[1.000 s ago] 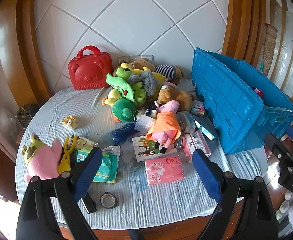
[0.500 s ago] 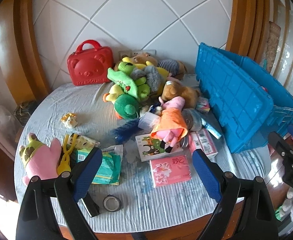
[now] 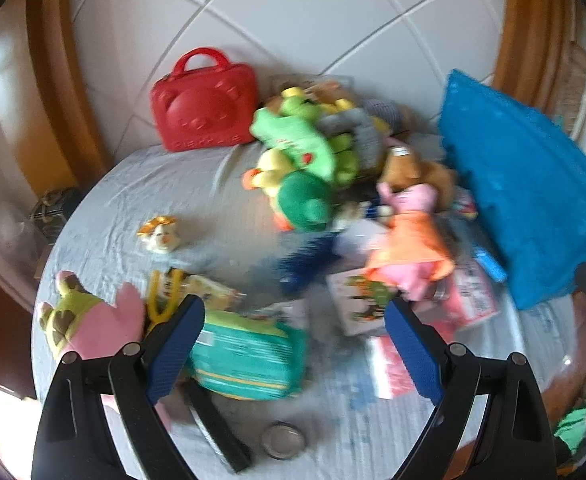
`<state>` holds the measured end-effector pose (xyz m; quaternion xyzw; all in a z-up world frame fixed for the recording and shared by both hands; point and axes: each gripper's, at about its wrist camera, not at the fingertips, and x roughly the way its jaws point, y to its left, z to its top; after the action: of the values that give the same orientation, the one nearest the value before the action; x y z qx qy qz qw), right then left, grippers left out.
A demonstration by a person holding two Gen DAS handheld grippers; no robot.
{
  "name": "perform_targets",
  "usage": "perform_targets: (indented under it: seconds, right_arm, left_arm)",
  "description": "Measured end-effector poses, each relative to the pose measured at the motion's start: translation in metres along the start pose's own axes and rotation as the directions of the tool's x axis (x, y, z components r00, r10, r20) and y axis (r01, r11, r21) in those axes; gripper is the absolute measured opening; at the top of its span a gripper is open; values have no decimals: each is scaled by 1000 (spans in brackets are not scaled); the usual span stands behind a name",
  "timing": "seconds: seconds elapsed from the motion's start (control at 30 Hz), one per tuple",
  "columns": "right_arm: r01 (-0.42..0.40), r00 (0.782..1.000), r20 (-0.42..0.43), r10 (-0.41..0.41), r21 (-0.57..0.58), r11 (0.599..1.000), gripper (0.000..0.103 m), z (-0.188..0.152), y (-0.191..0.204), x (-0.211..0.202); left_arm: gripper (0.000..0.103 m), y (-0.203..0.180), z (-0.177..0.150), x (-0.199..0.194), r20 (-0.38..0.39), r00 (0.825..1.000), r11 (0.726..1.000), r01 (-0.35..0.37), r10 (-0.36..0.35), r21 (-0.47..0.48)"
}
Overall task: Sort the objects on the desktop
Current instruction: 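Grasp the green-yellow duck plush with left tool while right tool grasps the pink pig plush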
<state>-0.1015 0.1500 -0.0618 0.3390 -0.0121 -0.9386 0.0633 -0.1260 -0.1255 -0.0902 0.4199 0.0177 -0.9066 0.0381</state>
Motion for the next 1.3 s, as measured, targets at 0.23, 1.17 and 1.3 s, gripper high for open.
perform_targets:
  seconds: [0.23, 1.17, 1.3]
  right_arm:
    - [7, 996, -90, -7, -4, 1000, 103, 3, 21, 52]
    - [-50, 921, -386, 54, 19, 999, 88, 43, 2, 277]
    - [-51, 921, -385, 54, 18, 999, 98, 44, 4, 288]
  left_arm:
    - [92, 32, 6, 45, -68, 997, 999, -23, 21, -31]
    - [92, -1, 119, 251, -294, 955, 993, -65, 32, -102]
    - [93, -5, 129, 291, -316, 947, 990, -96, 60, -101]
